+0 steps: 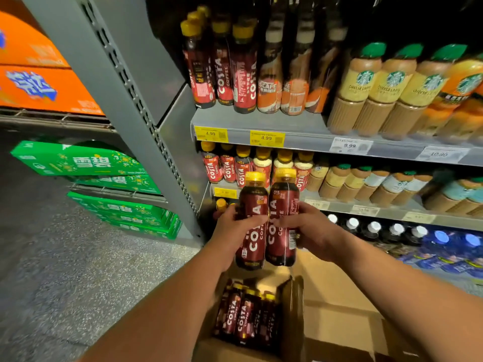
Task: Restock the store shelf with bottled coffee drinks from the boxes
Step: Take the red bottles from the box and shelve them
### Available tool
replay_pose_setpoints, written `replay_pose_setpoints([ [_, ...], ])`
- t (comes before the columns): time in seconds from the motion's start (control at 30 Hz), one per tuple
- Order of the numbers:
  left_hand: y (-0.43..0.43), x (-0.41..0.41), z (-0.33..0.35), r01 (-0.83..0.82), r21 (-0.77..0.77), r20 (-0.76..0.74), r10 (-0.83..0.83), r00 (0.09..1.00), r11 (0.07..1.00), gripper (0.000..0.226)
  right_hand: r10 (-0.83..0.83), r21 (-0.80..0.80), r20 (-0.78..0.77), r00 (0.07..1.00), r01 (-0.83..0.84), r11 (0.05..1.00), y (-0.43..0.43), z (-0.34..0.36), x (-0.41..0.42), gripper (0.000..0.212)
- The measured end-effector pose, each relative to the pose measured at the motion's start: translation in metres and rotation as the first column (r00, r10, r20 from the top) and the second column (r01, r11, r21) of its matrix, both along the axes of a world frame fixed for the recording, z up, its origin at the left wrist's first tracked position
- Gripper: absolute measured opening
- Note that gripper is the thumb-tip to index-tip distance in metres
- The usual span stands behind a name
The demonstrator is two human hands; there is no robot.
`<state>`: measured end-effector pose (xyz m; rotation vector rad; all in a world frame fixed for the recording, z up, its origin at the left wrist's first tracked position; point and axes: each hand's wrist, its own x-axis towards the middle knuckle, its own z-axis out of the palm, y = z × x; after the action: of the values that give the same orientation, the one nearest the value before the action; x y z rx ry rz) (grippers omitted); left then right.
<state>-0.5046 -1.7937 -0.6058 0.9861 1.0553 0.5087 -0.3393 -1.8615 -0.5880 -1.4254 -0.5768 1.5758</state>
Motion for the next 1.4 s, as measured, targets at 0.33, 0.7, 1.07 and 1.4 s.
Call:
replay_pose_setpoints([
  [0.33,0.038,0.030,0.053,0.026,0.119,0.032,-0.030,0.999,0.993,0.036,-0.032,0.098,0.139,0.990,0.019,0.995,0.033,0.056,0.024,0.038],
  [0.7,0.078,0.033,0.102,-0.046,0.164,0.132,0.025,0.991,0.985,0.035,-0.192,0.177,0.168,0.967,0.162,0.971,0.074,0.101,0.021,0.033],
  [1.07,0.141,0.008,0.143,-0.223,0.278,0.269,0.147,0.952,0.934,0.016,-0.248,0.318,0.248,0.936,0.164,0.934,0.144,0.146,-0.013,0.042],
  [1.4,0.182,0.009,0.155,-0.359,0.451,0.318,0.229,0.920,0.817,0.030,-0.327,0.443,0.356,0.876,0.150,0.884,0.202,0.153,-0.022,0.040],
])
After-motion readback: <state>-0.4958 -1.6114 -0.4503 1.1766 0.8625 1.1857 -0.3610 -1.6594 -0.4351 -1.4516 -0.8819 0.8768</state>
